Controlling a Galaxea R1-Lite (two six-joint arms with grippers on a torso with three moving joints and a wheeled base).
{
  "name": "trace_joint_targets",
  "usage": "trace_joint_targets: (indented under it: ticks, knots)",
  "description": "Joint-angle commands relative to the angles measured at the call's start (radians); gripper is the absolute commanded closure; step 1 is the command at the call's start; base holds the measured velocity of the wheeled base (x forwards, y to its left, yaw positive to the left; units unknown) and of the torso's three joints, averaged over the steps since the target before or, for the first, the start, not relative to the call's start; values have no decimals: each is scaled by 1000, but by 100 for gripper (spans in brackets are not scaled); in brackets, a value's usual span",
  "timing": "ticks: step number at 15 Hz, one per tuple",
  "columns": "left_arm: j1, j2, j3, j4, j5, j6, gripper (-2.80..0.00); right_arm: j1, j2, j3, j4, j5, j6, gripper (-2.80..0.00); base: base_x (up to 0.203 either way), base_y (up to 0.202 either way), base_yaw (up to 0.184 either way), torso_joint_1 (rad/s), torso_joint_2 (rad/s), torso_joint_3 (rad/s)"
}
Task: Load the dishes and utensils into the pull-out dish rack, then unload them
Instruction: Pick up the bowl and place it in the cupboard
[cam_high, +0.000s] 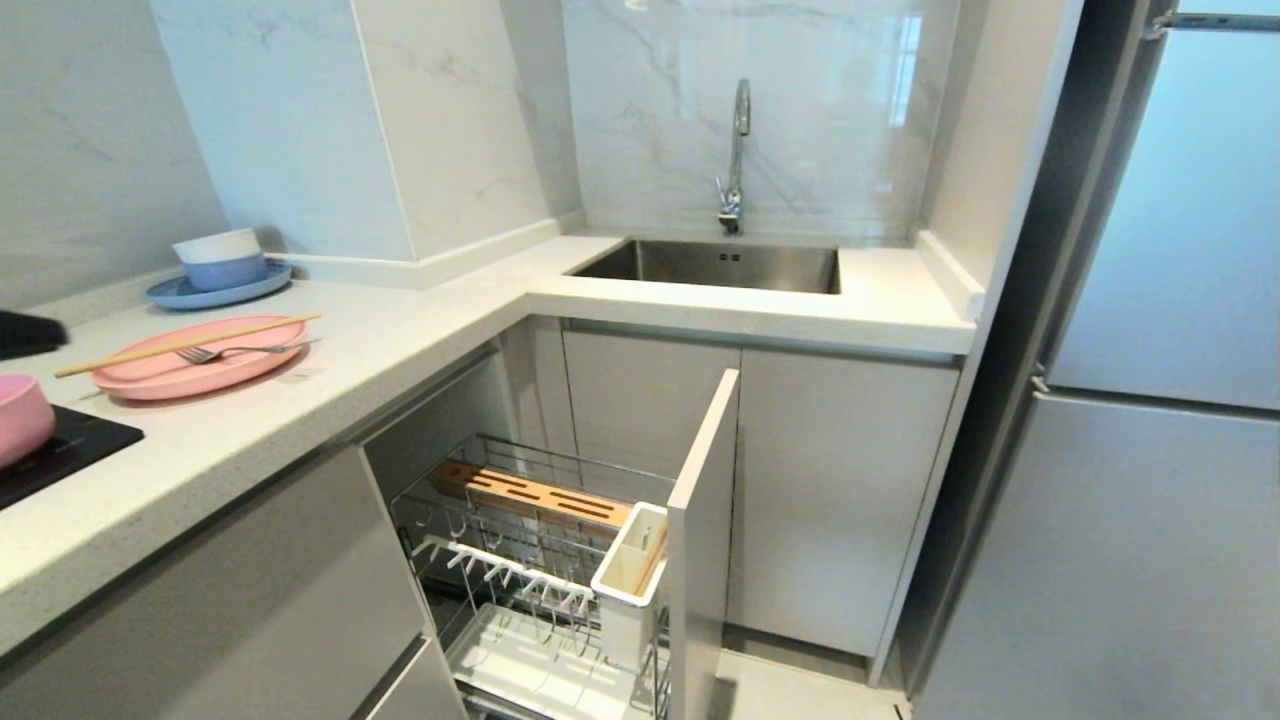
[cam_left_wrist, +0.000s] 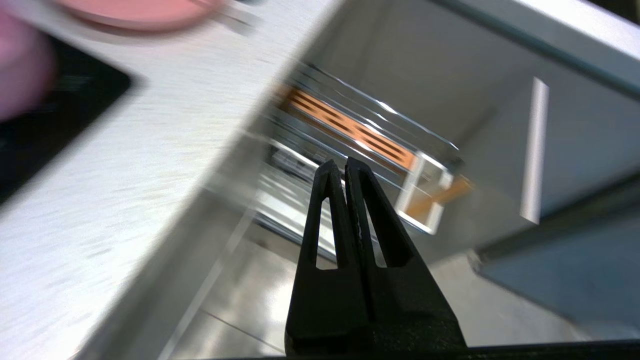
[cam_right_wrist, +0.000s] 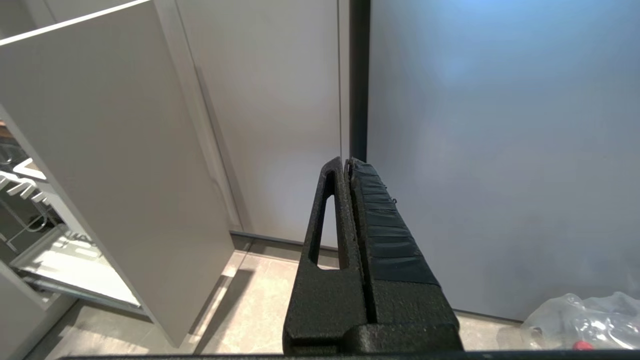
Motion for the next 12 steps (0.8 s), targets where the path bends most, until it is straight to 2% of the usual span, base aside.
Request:
trace_joint_targets:
  ticks: [1, 5, 10, 11, 12]
  knots:
    - [106, -174, 43, 4, -2, 47, 0, 1, 0, 2, 0, 0, 1, 0, 0, 0, 0, 0, 0, 0]
    - [205, -442, 191, -21, -18, 209, 0, 1, 0, 2, 0, 0, 0, 0, 0, 0, 0, 0, 0, 0]
    - [288, -793, 647, -264, -86, 492, 0, 1, 0, 2, 0, 0, 1, 0, 0, 0, 0, 0, 0, 0]
    - [298, -813, 704, -341, -91, 514, 0, 1, 0, 2, 0, 0, 0, 0, 0, 0, 0, 0, 0, 0]
    - [297, -832, 743, -383, -104, 505, 0, 1, 0, 2, 0, 0, 0, 0, 0, 0, 0, 0, 0, 0]
